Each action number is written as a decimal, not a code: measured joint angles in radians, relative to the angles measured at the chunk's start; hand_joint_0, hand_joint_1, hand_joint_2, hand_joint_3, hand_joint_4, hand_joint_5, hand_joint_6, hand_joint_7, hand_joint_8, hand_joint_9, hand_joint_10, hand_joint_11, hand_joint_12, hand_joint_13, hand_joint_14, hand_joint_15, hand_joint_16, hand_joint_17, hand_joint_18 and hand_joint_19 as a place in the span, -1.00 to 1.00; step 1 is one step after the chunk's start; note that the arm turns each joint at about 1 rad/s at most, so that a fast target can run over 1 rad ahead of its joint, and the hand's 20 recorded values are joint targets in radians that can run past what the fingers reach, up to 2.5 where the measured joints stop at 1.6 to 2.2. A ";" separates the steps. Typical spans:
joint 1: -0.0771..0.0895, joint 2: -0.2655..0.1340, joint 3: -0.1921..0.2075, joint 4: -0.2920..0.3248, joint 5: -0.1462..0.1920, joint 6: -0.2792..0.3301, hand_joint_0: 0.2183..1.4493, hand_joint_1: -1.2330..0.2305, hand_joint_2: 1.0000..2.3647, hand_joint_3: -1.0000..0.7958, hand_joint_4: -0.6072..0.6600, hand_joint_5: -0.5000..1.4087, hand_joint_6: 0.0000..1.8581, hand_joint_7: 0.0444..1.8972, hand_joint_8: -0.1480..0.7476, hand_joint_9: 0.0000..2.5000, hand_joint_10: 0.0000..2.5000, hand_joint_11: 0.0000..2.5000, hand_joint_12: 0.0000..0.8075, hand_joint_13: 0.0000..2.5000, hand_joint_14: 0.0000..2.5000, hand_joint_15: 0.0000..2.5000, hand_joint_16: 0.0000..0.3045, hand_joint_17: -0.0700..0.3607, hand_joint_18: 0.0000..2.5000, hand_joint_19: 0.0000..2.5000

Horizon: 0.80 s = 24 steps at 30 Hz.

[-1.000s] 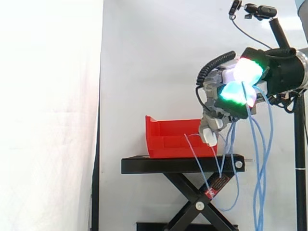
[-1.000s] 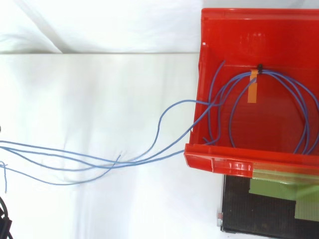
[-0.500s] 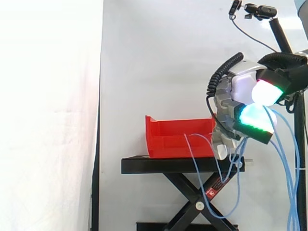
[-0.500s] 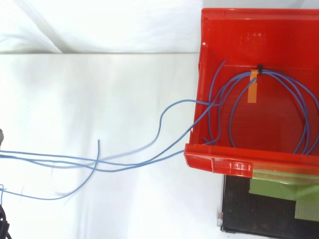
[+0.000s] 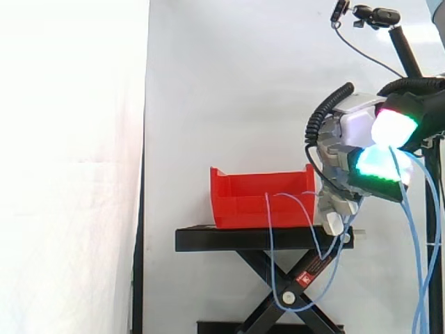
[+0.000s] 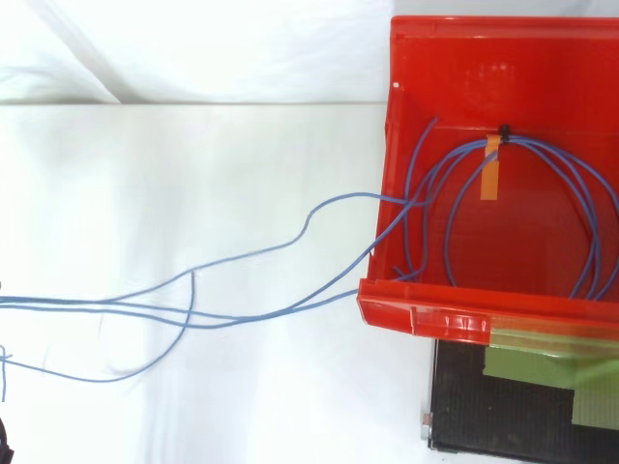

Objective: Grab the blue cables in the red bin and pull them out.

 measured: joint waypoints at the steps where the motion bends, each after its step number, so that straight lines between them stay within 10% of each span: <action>1: 0.001 0.000 0.000 -0.003 0.000 0.011 0.05 -0.43 -1.00 -1.00 0.07 0.45 -0.27 -0.47 -0.17 -0.28 -0.98 -0.55 -0.28 -0.42 -0.99 -0.67 -0.78 -0.32 -0.57 -0.55; 8: 0.008 0.000 -0.001 -0.014 -0.003 0.109 0.01 -0.48 -1.00 -1.00 0.11 0.41 -0.23 -0.50 -0.16 -0.29 -0.98 -0.54 -0.28 -0.42 -0.99 -0.67 -0.78 -0.32 -0.57 -0.55; 24: 0.010 0.000 -0.002 -0.017 -0.003 0.120 -0.08 -0.43 -1.00 -1.00 0.16 0.39 -0.22 -0.51 -0.15 -0.29 -0.98 -0.54 -0.25 -0.42 -0.99 -0.66 -0.76 -0.30 -0.57 -0.55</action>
